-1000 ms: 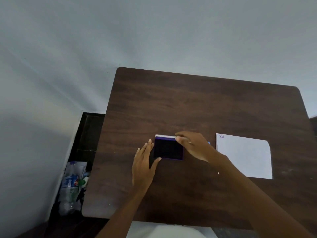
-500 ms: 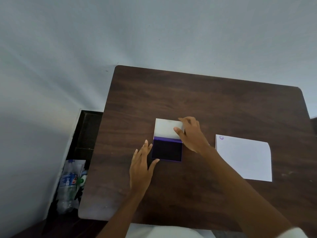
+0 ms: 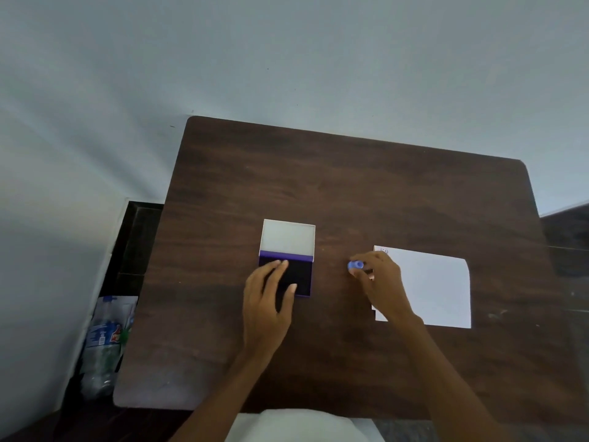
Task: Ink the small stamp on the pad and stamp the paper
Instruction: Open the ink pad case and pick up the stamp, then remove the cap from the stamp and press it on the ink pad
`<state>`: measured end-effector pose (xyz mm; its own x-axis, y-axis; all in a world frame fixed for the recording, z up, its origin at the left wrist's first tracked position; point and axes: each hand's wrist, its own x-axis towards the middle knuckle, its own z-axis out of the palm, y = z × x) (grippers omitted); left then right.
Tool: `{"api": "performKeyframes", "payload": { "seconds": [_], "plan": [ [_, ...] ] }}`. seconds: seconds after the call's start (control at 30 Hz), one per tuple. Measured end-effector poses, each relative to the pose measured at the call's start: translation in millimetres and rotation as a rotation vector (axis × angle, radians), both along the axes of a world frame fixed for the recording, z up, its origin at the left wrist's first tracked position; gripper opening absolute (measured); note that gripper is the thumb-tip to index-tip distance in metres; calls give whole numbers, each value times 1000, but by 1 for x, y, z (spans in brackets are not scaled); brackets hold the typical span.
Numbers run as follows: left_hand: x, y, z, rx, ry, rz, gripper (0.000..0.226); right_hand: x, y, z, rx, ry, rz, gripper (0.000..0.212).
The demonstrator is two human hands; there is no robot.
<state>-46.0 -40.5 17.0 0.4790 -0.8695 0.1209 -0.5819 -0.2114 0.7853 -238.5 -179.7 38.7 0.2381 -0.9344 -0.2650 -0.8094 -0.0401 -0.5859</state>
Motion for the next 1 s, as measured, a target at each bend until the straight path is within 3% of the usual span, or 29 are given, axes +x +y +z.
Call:
{"api": "performKeyframes", "payload": {
  "seconds": [0.1,0.27,0.6,0.73,0.9,1.0],
  "plan": [
    [-22,-16,18,4,197,-90,32,1,8,9,-50,-117,-115,13],
    [-45,-41,44,26,475,-192,42,7,31,41,66,-380,-211,12],
    [-48,-50,50,-11,439,-171,28,10,50,60,298,-661,-354,13],
    [-47,-45,52,-36,552,-159,30,4,49,63,459,-800,-465,32],
    [-44,-42,51,-70,750,-50,30,2,48,71,658,-1111,-630,24],
    [-44,-41,40,-17,769,17,30,1,48,77,723,-1244,-702,24]
  ]
}}
